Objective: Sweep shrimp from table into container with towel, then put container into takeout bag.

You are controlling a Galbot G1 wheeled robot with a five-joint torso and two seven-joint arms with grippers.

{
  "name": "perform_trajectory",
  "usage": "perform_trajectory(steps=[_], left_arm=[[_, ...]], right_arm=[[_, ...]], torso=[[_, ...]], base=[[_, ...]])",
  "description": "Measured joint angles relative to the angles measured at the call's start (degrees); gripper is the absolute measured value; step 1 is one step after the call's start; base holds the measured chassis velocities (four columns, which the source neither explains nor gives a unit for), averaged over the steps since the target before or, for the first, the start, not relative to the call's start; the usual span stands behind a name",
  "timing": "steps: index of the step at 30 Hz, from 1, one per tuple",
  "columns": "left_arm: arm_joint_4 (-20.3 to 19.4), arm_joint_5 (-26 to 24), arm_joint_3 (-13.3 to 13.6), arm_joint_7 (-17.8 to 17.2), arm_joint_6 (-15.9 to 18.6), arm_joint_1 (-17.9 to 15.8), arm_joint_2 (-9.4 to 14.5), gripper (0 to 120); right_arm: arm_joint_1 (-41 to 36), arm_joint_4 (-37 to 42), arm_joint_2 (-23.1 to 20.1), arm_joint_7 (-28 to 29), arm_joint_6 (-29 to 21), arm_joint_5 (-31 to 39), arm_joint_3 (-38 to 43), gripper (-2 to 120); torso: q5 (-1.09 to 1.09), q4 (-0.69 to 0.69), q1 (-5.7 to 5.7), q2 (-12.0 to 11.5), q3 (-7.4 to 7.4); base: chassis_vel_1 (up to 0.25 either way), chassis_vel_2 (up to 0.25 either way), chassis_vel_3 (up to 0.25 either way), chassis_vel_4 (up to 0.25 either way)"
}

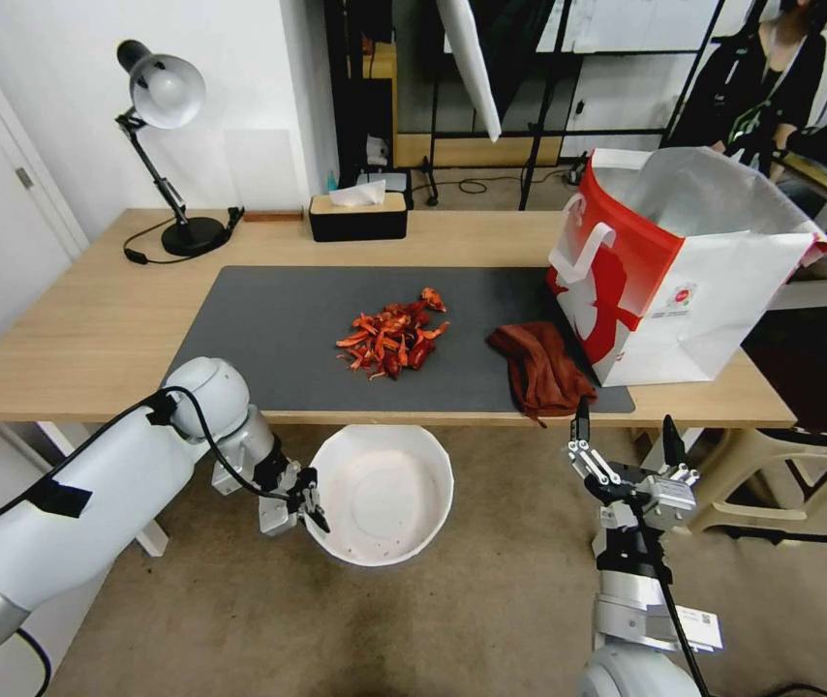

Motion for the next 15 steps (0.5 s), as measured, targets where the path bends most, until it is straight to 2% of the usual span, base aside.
perform_trajectory(steps=[7, 15], left_arm=[[1.4, 1.0, 0.8, 0.0, 0.0, -0.9, -1.5, 0], [1.8, 2.1, 1.3, 0.0, 0.0, -2.0, -1.9, 0]], right_arm=[[0.4, -0.2, -0.1, 0.0, -0.2, 0.0, 0.2, 100], [1.1, -1.0, 0.0, 0.0, -0.4, 0.1, 0.1, 100]], torso=[[-0.01, -0.01, 0.00, 0.0, 0.00], [0.00, 0.00, 0.00, 0.0, 0.00]], base=[[0.000, 0.000, 0.000, 0.000], [0.000, 0.000, 0.000, 0.000]])
